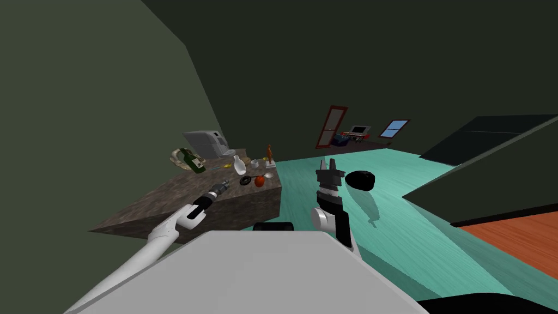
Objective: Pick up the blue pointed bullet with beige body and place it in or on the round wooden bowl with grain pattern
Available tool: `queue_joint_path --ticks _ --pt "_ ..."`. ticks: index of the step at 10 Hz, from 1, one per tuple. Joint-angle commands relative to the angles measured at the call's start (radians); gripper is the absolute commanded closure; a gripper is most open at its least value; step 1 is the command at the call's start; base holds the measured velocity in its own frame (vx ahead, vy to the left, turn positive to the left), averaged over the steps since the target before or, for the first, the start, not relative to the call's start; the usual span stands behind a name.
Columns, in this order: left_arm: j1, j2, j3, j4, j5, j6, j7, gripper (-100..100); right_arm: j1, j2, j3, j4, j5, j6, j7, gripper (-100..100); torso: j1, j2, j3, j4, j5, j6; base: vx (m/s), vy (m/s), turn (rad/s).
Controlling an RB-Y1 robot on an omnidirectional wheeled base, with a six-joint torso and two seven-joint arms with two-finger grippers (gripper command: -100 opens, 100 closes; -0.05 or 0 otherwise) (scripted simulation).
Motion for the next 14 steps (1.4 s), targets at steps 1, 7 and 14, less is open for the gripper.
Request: queue_joint_path --ticks 1,7,14 --pt "0.050 -0.007 -0.002 -0.050 -0.018 0.028 0.018 100 0.000 0.000 0.000 0.000 0.000 0.000 0.000 0 0.000 0.000 0.000 0.000 0.000 0.000 0.054 0.016 0.081" --pt "0.113 -0.018 -0.001 -0.199 -0.037 0.055 0.033 100 0.000 0.000 0.000 0.000 0.000 0.000 0.000 0 0.002 -0.001 0.000 -0.001 0.001 -0.001 0.037 0.011 0.044" --pt "0.109 0.006 0.073 -0.088 0.016 0.037 0.038 100 0.000 0.000 0.000 0.000 0.000 0.000 0.000 0 0.010 0.015 0.009 0.003 0.002 -0.002 -0.114 0.063 -0.175"
